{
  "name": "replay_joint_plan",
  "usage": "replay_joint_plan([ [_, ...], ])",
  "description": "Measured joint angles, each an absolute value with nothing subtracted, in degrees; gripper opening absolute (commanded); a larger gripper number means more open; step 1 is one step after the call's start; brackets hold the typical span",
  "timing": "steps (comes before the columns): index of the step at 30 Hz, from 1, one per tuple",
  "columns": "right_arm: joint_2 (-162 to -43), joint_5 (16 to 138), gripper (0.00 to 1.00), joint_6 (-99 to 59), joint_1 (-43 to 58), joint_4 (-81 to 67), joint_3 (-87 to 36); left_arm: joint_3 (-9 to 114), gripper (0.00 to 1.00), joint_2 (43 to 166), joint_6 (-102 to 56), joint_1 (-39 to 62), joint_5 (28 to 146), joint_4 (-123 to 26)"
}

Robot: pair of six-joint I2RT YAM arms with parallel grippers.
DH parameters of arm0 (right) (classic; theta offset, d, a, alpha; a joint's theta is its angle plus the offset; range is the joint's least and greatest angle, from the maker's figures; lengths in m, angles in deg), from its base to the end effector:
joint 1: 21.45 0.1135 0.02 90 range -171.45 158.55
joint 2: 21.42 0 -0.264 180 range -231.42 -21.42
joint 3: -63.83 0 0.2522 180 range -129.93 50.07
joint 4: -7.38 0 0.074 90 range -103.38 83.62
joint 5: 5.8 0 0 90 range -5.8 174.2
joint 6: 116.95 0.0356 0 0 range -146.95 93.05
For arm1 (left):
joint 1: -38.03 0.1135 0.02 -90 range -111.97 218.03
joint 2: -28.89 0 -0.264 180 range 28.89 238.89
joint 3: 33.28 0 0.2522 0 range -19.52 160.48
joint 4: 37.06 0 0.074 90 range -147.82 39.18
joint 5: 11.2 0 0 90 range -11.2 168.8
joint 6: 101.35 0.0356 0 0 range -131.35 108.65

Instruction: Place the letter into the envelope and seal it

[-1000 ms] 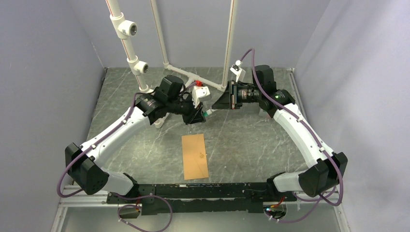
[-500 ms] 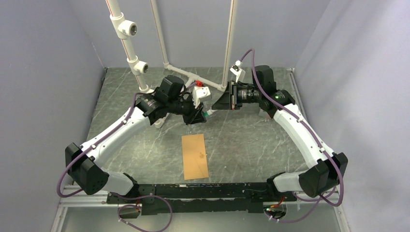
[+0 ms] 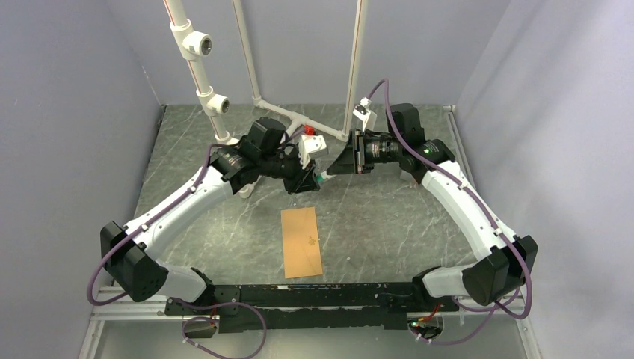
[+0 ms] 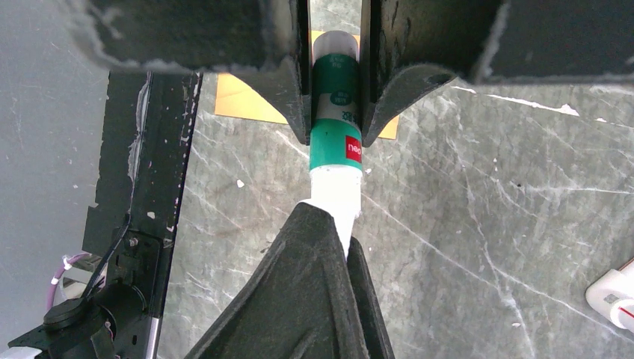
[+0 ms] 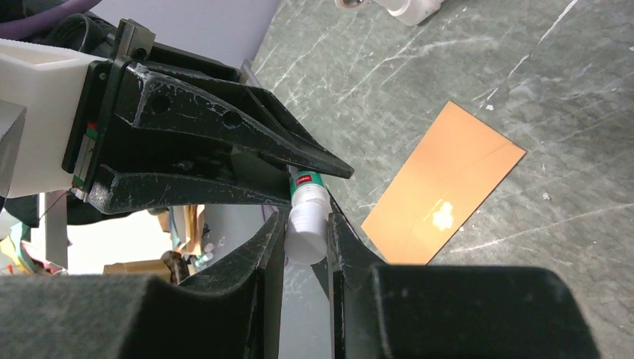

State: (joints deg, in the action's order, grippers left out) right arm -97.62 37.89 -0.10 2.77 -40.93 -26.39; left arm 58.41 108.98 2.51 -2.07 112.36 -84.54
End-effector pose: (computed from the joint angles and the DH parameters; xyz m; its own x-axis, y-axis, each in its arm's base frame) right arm 0.2477 0.1396 0.3754 -0.8325 -0.0324 -0.5531 -0.5069 0.4478 0.7366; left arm 0.2211 -0.2119 0.3635 -0.2246 0.4501 -0.8643 0.9612 0.2483 -0.1205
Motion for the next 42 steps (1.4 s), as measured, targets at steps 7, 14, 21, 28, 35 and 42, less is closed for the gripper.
replay_joint_plan([
  [7, -98.00, 38.31, 0.00, -0.65, 3.21, -41.21, -26.48, 58.41, 0.03, 108.96, 2.51, -2.18, 112.36, -84.78],
  [14, -98.04, 37.61, 0.00, 0.18, 3.36, -39.73, -26.20, 58.41, 0.02, 108.30, 2.56, -2.18, 112.34, -84.91],
  [21, -97.76, 32.21, 0.00, 3.00, 4.52, -35.66, -22.33, 50.21, 0.03, 102.49, 8.85, -2.53, 114.11, -78.77],
  [28, -97.78, 31.20, 0.00, 4.69, 6.36, -33.69, -20.56, 47.15, 0.03, 100.11, 11.98, -2.59, 114.68, -77.98],
  [35, -99.20, 34.74, 0.00, 5.95, 7.93, -34.37, -20.34, 50.02, 0.02, 102.86, 16.26, -2.59, 113.43, -82.68],
  [42, -99.05, 40.27, 0.00, 10.09, 9.27, -32.62, -18.50, 52.23, 0.02, 105.66, 18.05, -2.57, 111.70, -86.35],
])
